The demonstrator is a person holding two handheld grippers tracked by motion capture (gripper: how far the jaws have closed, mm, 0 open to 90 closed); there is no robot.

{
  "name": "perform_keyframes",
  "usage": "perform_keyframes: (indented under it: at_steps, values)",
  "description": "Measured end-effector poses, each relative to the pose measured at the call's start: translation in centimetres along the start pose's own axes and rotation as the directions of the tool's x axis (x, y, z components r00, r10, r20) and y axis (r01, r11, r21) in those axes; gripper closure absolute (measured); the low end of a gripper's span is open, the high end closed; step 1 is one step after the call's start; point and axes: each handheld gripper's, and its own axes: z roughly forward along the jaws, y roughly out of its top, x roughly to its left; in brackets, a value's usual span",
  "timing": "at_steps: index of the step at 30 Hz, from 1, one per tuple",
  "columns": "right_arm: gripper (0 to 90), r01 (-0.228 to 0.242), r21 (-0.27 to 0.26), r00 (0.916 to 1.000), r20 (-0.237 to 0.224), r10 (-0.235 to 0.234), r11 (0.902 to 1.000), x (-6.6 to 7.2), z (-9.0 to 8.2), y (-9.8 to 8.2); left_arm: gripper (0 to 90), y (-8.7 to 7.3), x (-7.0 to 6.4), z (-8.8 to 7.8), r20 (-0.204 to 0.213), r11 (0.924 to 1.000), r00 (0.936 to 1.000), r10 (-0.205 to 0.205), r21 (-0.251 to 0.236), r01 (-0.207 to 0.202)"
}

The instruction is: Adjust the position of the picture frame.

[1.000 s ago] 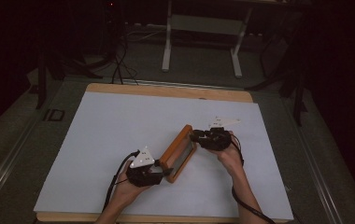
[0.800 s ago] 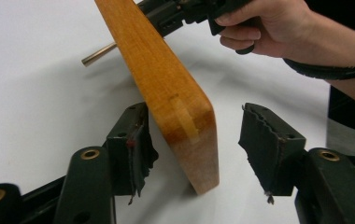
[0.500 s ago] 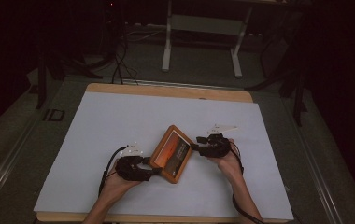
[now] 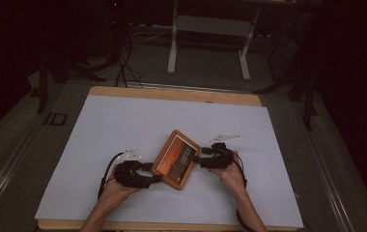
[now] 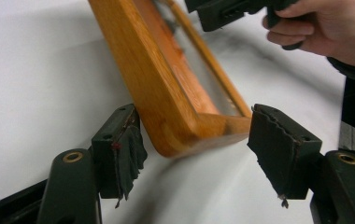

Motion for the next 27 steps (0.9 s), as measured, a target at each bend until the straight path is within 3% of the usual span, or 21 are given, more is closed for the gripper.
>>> perform_keyframes:
  at_steps: [2,6,8,10,12,13,16,20,22,24,27]
  values:
    - [34.4,-0.001,0.006,1.0,0.0,0.001,1.0,0.3,0.3,-0.1,35.3,-0.1,0.4,0.0,-0.004,0.9999,1.0,-0.008,0.014,0.008]
    - [33.0,-0.009,0.006,0.9999,0.012,0.009,0.9999,0.6,0.4,0.0,35.7,-0.3,0.3,0.4,-0.054,0.9978,0.9983,0.022,0.064,-0.018]
    - [32.4,-0.024,0.003,0.9997,0.009,0.024,0.9997,0.8,0.5,0.1,34.9,-0.6,0.6,0.4,-0.071,0.9966,0.9975,0.008,0.083,-0.002]
    - [32.7,-0.034,-0.003,0.9994,0.003,0.034,0.9994,0.9,0.5,0.2,34.8,-0.7,0.8,0.1,-0.08,0.9973,0.9967,-0.015,0.071,0.02]
    - [35.8,-0.05,-0.021,0.9985,-0.025,0.049,0.9985,1.2,0.5,0.5,32.5,-0.6,0.8,-0.3,-0.114,0.9986,0.9934,-0.011,0.051,0.017]
    - [37.4,-0.033,-0.018,0.9995,0.002,0.033,0.9993,1.5,0.5,0.8,32.5,-0.5,0.8,-0.4,-0.121,0.9987,0.9926,-0.011,0.047,0.017]
    - [39.4,-0.015,-0.005,0.9996,0.024,0.015,0.9999,2.1,0.7,1.2,32.0,-0.1,1.3,-0.3,-0.144,0.9991,0.9894,-0.019,0.034,0.025]
    - [36.3,-0.05,0.012,0.9987,0.011,0.049,0.9987,2.5,1.4,0.9,33.5,0.4,2.2,0.5,-0.147,0.9984,0.9884,-0.037,0.037,0.043]
    - [35.5,-0.097,0.017,0.9952,-0.014,0.097,0.9951,2.5,1.8,0.4,34.8,0.6,2.7,1.0,-0.151,0.9971,0.9877,-0.042,0.056,0.051]
    - [35.8,-0.149,0.028,0.9876,-0.045,0.15,0.9884,2.9,2.1,-0.1,40.0,0.9,3.0,1.6,-0.131,0.9961,0.9905,-0.04,0.072,0.05]
    - [35.4,-0.152,0.045,0.986,-0.062,0.155,0.9873,3.4,2.3,-0.4,41.6,1.1,3.2,2.2,-0.098,0.9938,0.9934,-0.06,0.087,0.069]
